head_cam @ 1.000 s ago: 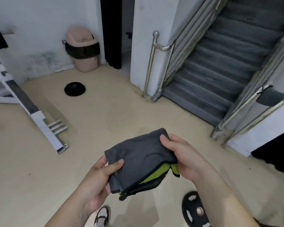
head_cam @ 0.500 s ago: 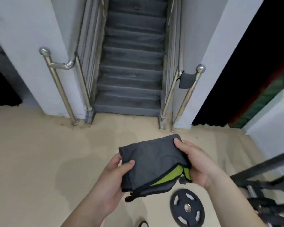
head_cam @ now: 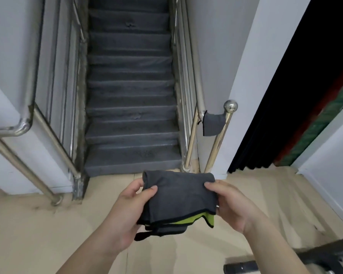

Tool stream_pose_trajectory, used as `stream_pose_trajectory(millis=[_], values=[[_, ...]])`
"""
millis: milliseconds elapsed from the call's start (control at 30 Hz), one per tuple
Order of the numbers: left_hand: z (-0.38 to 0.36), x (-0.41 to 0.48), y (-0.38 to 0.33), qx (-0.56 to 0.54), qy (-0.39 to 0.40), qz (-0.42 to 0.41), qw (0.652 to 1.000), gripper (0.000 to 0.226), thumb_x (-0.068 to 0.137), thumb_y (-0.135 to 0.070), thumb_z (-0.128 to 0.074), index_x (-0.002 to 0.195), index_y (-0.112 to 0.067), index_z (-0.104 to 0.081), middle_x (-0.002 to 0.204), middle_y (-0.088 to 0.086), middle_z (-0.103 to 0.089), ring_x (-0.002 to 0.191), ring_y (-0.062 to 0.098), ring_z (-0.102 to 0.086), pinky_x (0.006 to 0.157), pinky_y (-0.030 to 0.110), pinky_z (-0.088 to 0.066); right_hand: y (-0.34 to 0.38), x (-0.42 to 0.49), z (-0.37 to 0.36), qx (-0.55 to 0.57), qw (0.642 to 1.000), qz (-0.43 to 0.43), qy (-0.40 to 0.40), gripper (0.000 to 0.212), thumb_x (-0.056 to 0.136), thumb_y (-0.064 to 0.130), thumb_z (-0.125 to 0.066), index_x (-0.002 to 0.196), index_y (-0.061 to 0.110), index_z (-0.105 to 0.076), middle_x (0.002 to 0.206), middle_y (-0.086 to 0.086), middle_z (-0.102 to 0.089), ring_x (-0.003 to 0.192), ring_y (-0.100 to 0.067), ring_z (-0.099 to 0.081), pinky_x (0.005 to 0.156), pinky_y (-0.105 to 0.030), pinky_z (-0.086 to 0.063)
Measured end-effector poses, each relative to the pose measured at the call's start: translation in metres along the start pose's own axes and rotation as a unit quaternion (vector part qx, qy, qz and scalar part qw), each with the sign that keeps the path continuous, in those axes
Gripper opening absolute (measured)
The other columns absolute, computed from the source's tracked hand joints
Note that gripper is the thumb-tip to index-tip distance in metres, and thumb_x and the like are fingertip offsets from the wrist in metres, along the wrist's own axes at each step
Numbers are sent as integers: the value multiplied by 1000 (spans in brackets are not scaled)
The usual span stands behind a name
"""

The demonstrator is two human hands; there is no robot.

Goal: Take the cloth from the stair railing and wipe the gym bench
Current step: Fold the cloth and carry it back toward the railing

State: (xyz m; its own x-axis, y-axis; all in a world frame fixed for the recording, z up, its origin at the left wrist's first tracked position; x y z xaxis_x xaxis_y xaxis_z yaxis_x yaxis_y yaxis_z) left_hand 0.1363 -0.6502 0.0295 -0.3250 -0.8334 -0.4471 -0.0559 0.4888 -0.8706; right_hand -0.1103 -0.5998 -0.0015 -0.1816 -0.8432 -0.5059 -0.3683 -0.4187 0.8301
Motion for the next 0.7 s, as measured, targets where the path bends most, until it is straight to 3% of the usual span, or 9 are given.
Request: stream_pose_trajectory(millis=[100,233,300,400,500,600,700], values=[[-4,89,-32,43,5,-1,999,16,98,-18,-64,111,-22,-73,107,3,-80,99,24,-77,79,36,-56,30,69,7,-7,999,0,-40,29,94,9,-64,122,2,-67,115,-16,-78,94,-26,-72,76,-38,-58],[-20,214,-74,94,40,-13,995,14,98,-18,-65,109,-20,-73,106,-1,-80,98,20,-77,81,37,-59,70,161,19,15,995,1,-102,31,91,10,-65,121,0,-64,107,-14,-76,94,-28,-69,68,-35,-59],[-36,278,-99,116,69,-18,991,14,99,-18,-65,109,-22,-74,105,-3,-80,99,18,-76,83,38,-60,92,203,27,35,991,2,-131,36,89,13,-65,124,1,-65,114,-16,-75,97,-29,-69,63,-34,-59],[-69,364,-130,159,106,-20,981,13,98,-22,-66,107,-26,-74,103,-9,-80,97,17,-76,81,37,-60,126,256,44,69,981,13,-181,40,87,15,-66,125,2,-67,120,-19,-74,99,-29,-70,63,-33,-59],[-115,433,-154,193,147,-21,970,13,98,-21,-66,105,-28,-75,104,-7,-80,99,18,-76,87,40,-61,156,286,68,107,965,23,-239,32,90,13,-66,120,2,-67,107,-15,-74,92,-28,-69,63,-34,-59],[-168,495,-172,242,196,-36,950,15,98,-19,-66,105,-29,-74,108,-7,-79,100,15,-75,82,31,-60,179,315,99,146,946,31,-287,20,93,14,-67,111,4,-67,101,-13,-73,89,-28,-69,67,-37,-59],[-223,558,-188,303,225,-67,924,12,97,-22,-66,100,-31,-74,103,-8,-78,95,13,-74,78,29,-60,197,361,135,179,932,38,-312,25,94,17,-68,115,4,-67,108,-16,-74,93,-30,-70,70,-38,-60]])
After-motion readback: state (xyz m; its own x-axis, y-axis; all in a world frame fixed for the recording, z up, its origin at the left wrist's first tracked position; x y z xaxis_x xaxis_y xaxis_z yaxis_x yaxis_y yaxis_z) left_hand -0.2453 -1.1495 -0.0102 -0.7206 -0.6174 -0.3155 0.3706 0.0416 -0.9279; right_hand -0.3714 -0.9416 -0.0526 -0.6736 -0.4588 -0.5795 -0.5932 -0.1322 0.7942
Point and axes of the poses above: each hand's wrist, its own x-axis towards the middle knuckle, its own z-axis out of the back of the hand, y = z × x, the point moved 3 cm from there along x, towards the middle knuckle
